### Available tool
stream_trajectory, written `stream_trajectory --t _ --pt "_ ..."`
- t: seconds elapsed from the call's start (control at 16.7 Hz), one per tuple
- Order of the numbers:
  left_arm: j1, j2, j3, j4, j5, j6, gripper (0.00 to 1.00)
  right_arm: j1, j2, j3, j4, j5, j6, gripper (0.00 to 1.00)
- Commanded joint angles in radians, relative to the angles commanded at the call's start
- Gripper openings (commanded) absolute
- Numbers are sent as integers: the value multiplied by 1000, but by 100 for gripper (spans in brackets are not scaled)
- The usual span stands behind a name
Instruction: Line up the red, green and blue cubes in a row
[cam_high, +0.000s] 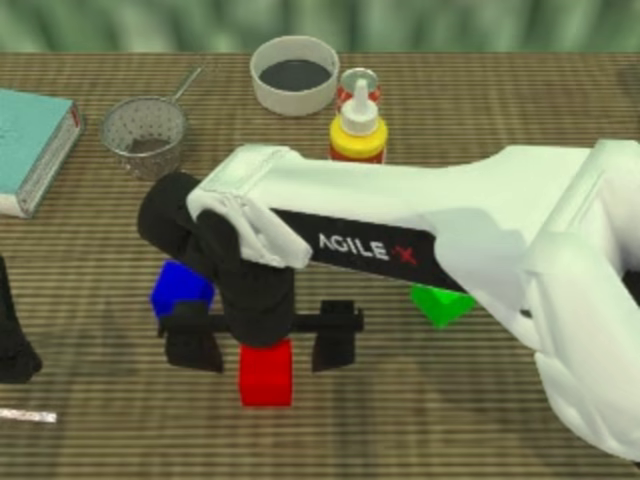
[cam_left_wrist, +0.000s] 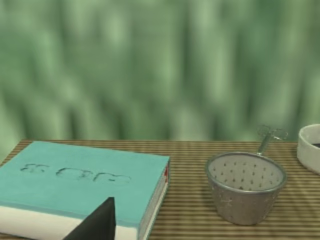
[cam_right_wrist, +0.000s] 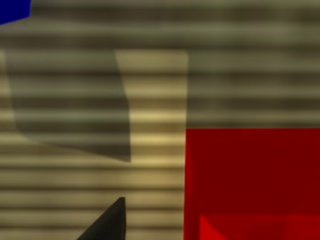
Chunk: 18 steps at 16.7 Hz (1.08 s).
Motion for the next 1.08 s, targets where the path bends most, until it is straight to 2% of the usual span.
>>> stream_trajectory --t 0.36,0.78,1.08 --pt "0 0 0 0 0 0 100 0 -2 17 -17 0 1 100" --pt "0 0 0 0 0 0 100 10 -49 184 -235 -1 2 100" --pt "0 0 0 0 0 0 100 3 -49 186 -237 -1 0 100"
